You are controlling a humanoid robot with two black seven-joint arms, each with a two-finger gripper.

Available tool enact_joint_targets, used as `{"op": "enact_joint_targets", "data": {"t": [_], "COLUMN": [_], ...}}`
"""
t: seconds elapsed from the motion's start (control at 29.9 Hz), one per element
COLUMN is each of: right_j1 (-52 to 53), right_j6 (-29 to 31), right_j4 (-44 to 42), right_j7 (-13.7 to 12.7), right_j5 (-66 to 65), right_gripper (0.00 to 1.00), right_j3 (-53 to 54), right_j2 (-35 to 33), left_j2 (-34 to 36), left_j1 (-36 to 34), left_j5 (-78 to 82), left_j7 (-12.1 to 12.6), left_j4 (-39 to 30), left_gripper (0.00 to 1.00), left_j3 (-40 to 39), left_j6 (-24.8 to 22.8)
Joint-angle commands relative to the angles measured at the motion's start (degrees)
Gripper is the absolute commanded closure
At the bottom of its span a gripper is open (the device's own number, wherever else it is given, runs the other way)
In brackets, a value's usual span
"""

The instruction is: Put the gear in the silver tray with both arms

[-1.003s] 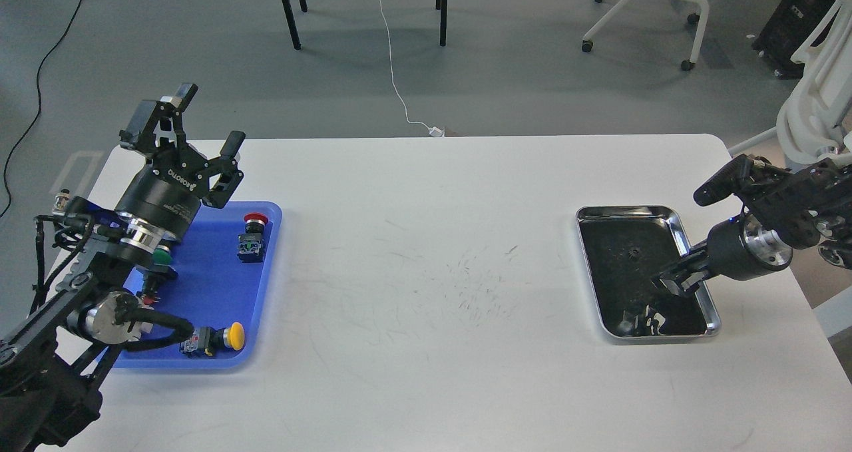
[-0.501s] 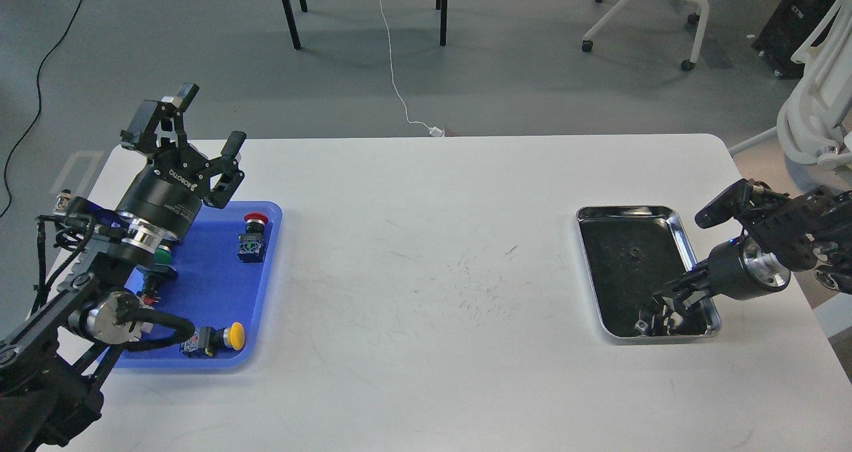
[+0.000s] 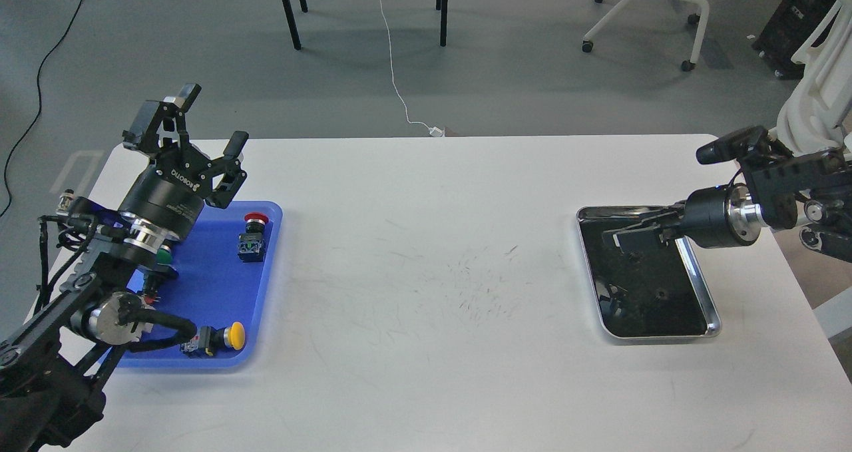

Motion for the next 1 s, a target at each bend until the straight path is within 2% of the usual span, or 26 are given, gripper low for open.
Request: {"op": "enact_joint_targets", "data": {"t": [0.0,0.17,0.37,0.43,0.5,0.53,0.6,0.74,0.97], "right_j1": [-5.35,-16.50,-32.23,-37.33,-41.56,-42.97,-44.91,-47.11,-48.17], "right_j6": [-0.24,-0.33,-0.33,-0.42,-0.33,-0.33,-0.15,-0.07,0.20], "right_j4": [0.07,-0.28,-0.02,-0.10,-0.10,0.07,0.68,1.57,1.48], "right_j7": [0.00,0.00,0.00,0.00,0.00,0.00,0.00,0.00,0.00], "right_j5": [19.85,42.90,52.07,52.43,52.17,51.82,51.21,46.46,46.28], "right_gripper": [0.05,0.05,0.04,0.01,0.01,0.01,0.01,0.01,0.01], "right_j3": [9.35,25.43,45.12,50.48,55.32,57.00,58.33,58.42,61.41], "right_j2": [-0.18,-0.18,2.44,5.34,7.37,8.07,8.78,8.96,10.89], "left_j2": [-0.77,-1.04,-3.93,-4.64,-5.17,-5.43,-5.78,-6.22,-7.63], "left_j1": [0.02,1.69,4.06,4.50,4.59,4.59,4.59,4.59,4.59], "left_j5": [0.00,0.17,1.40,1.49,1.41,1.41,1.32,1.32,1.41], "left_j7": [-0.09,-0.44,-0.62,0.26,3.49,5.69,7.64,7.73,7.91], "left_j4": [-0.05,-0.23,-0.23,-0.23,-0.23,-0.23,-0.23,-0.23,-0.23], "left_gripper": [0.02,0.02,0.02,0.02,0.02,0.02,0.02,0.02,0.02], "left_j3": [0.01,1.06,1.06,0.98,0.63,0.28,0.10,0.27,0.36], "left_j6": [0.00,0.35,0.62,0.62,0.53,0.44,0.27,0.18,0.18]}}
